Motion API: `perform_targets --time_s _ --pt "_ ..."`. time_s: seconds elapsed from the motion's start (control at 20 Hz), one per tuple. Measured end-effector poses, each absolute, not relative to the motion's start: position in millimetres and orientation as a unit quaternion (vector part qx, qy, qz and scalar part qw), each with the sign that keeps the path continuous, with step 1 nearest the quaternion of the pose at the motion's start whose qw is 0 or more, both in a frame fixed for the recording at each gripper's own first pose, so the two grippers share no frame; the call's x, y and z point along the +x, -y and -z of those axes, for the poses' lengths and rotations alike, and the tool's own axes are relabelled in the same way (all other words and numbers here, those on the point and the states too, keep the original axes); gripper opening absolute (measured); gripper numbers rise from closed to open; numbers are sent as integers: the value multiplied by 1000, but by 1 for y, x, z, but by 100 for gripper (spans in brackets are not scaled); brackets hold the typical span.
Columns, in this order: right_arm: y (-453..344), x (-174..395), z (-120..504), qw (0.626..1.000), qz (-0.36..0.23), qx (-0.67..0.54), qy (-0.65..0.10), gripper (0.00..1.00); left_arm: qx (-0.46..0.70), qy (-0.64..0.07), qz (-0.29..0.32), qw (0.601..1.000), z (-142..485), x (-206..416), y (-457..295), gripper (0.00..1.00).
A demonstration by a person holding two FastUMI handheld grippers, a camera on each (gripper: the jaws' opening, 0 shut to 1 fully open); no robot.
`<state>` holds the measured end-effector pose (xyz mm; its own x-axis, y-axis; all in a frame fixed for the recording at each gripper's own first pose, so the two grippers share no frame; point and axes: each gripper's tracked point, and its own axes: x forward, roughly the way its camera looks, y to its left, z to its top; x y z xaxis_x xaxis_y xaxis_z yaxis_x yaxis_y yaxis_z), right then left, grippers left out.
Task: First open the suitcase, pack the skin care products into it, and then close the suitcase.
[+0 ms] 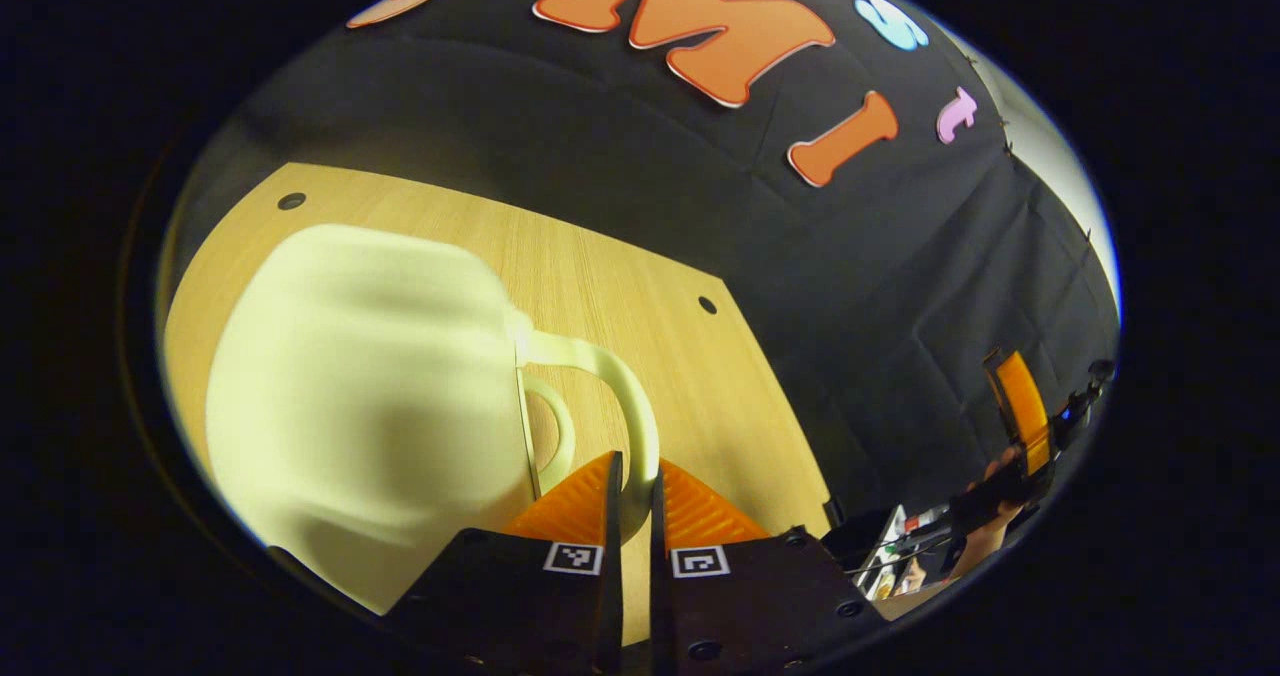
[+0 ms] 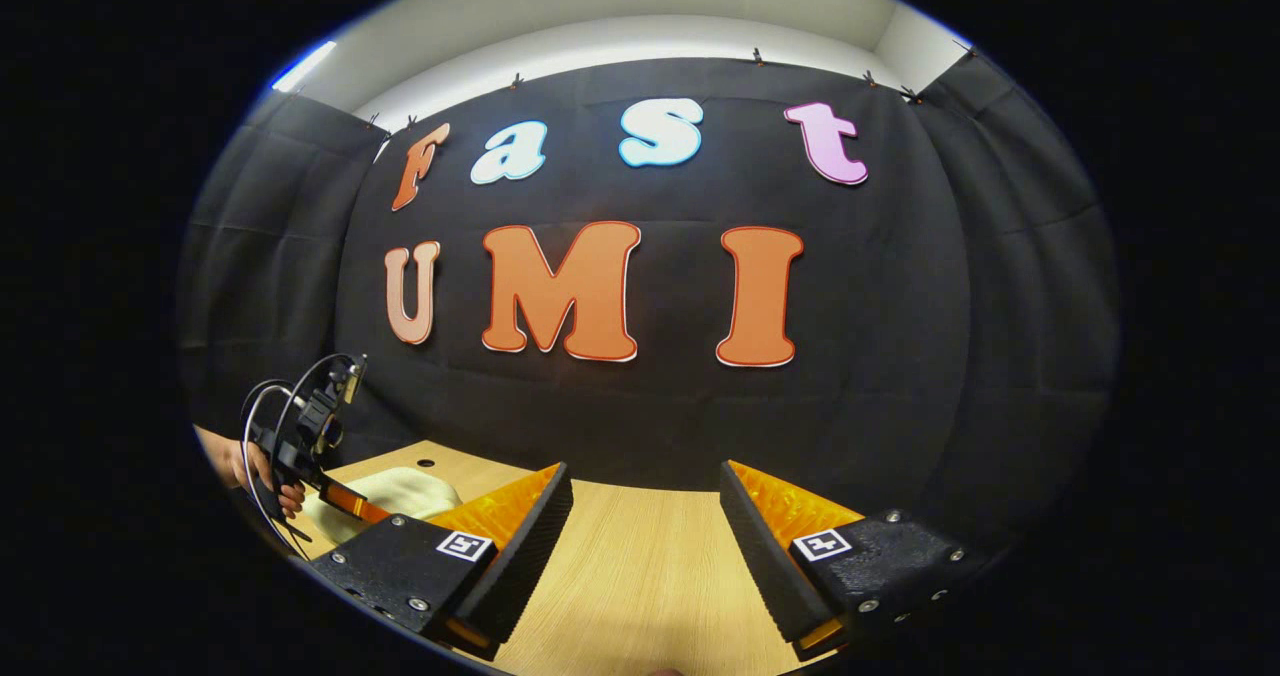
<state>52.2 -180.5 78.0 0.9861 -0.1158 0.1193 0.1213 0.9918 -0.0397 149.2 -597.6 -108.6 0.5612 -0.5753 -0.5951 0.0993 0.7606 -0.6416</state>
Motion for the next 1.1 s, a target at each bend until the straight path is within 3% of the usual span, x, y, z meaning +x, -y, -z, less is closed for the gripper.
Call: perform_targets --time_s 0.1,0.2,0.3,0.35,0.45,0.55,0.8,1.1 --pt "173 55 -74 997 49 -23 52 94 -231 -440 197 845 123 142 611 11" --pt "166 60 -74 998 40 -24 50 94 -208 -445 199 848 130 139 621 21" --pt "159 67 -73 998 30 -27 48 94 -262 -392 254 844 86 140 663 27" --pt "155 68 -75 998 26 -26 50 94 -238 -368 252 863 76 151 667 50" --pt "144 75 -72 998 15 -27 46 94 -174 -299 259 902 32 156 667 81" --pt "134 80 -73 998 5 -32 48 94 -135 -258 235 928 4 164 664 95" --pt "132 86 -75 998 3 -43 54 96 -115 -162 140 970 -67 182 635 98" --pt "131 83 -76 995 -23 -62 75 94 -107 -85 49 989 -115 176 601 97"
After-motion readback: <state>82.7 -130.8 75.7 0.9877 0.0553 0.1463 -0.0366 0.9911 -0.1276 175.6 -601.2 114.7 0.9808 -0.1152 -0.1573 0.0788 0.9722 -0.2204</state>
